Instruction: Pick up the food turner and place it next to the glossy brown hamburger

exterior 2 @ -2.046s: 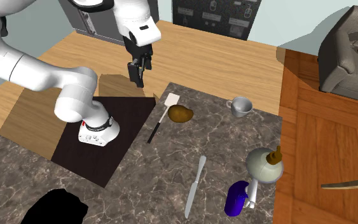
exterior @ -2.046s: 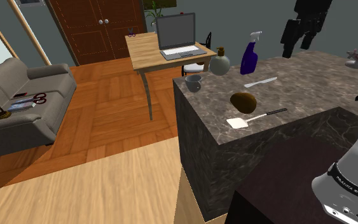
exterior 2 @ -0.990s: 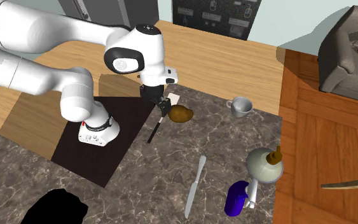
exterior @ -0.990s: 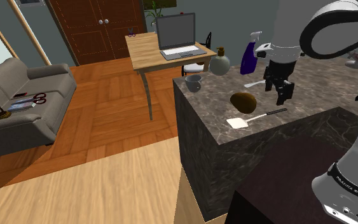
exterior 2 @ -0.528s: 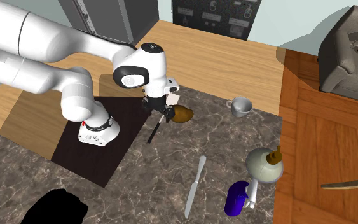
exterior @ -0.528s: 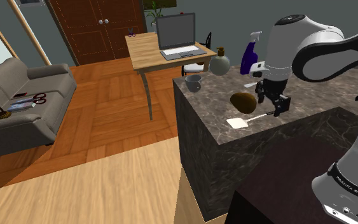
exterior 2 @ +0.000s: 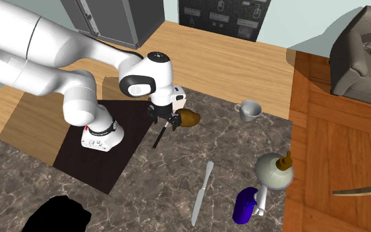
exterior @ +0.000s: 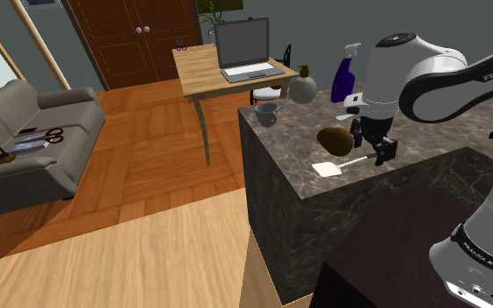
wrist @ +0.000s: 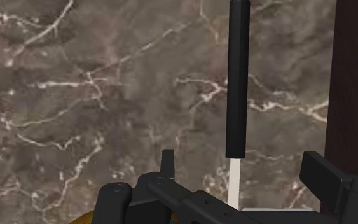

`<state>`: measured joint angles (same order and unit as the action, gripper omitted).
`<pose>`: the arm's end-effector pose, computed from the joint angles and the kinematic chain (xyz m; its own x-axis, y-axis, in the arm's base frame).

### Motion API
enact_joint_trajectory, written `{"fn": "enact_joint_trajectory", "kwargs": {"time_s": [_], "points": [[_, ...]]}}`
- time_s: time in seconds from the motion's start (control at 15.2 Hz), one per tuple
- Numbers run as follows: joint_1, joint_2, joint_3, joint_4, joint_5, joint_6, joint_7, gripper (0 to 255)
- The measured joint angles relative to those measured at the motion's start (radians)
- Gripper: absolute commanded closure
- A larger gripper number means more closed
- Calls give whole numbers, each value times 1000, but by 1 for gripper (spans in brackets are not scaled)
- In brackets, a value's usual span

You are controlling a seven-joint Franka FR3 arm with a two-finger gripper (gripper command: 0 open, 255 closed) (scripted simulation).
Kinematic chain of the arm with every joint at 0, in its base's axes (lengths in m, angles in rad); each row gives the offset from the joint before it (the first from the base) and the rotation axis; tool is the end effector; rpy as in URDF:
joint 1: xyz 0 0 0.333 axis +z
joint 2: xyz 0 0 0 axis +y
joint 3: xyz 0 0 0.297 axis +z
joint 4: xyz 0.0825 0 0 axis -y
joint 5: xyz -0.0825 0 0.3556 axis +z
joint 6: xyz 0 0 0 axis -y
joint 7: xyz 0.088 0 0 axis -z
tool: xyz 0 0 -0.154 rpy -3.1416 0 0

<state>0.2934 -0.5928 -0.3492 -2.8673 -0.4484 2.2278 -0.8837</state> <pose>0.3112 -0.0220 0.2916 0.3827 0.9109 -0.1541 0.9236 -0.3814 0.0395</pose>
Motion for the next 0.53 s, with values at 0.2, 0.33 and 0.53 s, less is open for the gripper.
{"fn": "enact_joint_trajectory", "kwargs": {"time_s": [0.2, 0.33, 0.53], "points": [[0, 0, 0, 0, 0, 1, 0, 255], [0, 0, 0, 0, 0, 1, 0, 255], [0, 0, 0, 0, 0, 1, 0, 255]]}}
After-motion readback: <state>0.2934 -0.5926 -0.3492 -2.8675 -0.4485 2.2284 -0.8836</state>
